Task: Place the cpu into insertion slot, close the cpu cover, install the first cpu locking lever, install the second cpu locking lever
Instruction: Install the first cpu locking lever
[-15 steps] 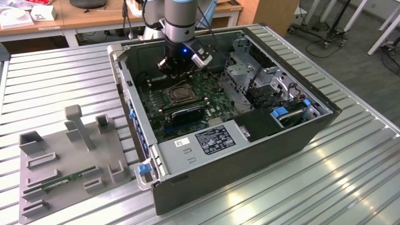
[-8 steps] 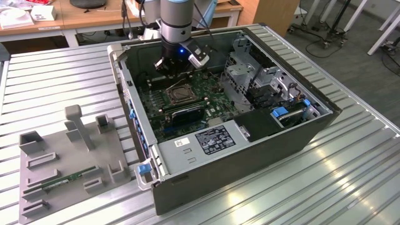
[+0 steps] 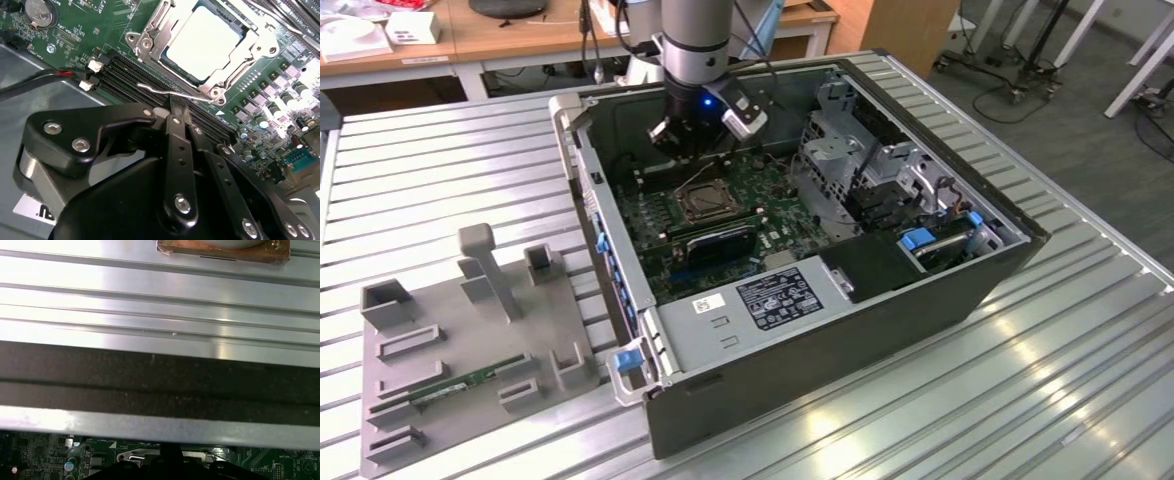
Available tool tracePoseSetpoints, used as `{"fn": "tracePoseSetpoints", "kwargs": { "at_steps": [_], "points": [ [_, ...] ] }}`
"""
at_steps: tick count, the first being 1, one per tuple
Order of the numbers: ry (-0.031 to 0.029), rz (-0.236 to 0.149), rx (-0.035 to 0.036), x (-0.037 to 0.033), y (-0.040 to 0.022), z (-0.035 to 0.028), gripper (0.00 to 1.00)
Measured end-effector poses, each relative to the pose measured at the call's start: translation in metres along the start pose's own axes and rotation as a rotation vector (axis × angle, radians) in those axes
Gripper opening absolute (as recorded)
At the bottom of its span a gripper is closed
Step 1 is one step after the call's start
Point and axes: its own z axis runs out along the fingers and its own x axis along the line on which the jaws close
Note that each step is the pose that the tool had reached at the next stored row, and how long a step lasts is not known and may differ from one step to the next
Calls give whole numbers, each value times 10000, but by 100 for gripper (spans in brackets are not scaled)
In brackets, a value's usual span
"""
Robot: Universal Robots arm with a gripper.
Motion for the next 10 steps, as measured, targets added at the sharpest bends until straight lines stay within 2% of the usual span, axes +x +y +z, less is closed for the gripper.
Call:
{"fn": "tracePoseSetpoints", "kwargs": {
  "at_steps": [2,3,4,6,7,10],
  "points": [
    [-11,0,-59,7,1,-1,11],
    [-16,0,-123,8,1,-2,11],
    [-22,4,-199,9,1,-3,11],
    [-37,16,-449,9,2,-6,11],
    [-43,18,-521,8,2,-8,11],
    [-44,21,-546,8,2,-20,11]
  ]
}}
